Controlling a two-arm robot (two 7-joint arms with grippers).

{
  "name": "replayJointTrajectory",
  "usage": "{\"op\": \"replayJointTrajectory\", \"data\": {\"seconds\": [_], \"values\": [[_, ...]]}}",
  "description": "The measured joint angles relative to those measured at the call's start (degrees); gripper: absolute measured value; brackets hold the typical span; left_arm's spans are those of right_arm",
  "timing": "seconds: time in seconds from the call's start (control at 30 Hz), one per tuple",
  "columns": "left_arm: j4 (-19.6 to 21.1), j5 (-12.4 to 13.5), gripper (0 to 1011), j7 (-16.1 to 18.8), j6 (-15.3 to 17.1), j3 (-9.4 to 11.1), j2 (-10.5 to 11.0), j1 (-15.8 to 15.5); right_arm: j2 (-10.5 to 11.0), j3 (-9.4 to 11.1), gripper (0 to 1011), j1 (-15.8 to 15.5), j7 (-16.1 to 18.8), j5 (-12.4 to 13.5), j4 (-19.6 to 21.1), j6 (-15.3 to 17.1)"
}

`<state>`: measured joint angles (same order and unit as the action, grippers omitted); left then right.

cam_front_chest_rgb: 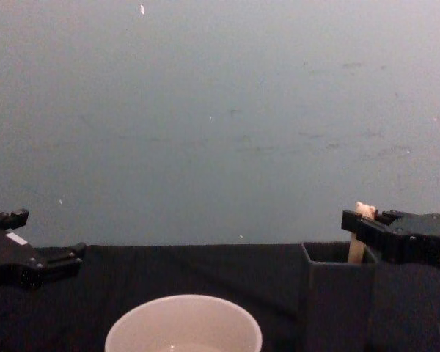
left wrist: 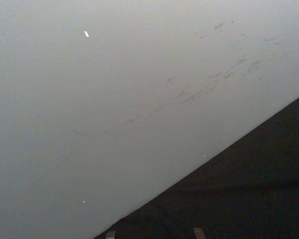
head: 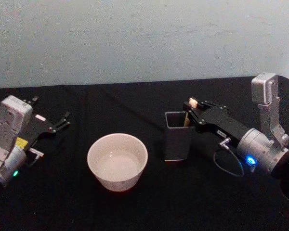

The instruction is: Pick up the stirring spoon with one hand, stir inside the cup, then place it back in its original position.

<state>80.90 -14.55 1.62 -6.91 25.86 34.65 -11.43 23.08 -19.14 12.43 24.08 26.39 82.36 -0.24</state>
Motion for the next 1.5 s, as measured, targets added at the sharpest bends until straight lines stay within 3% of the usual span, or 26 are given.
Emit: {"op": "replayJointTrajectory", "data": {"seconds": [0.47,1.03,1.5], "values": [[0.0,0.0,1001,0.0,0.0,0.0,0.0,0.0,0.0,1.0,215,-0.2,1.3,2.7,2.0,0.4],[0.0,0.0,1001,0.0,0.0,0.0,0.0,0.0,1.2,3.0,215,0.5,1.1,9.2,6.9,3.3],[0.0,0.0,1001,0.0,0.0,0.0,0.0,0.0,2.1,3.2,215,1.3,0.5,13.0,9.6,2.9]]}}
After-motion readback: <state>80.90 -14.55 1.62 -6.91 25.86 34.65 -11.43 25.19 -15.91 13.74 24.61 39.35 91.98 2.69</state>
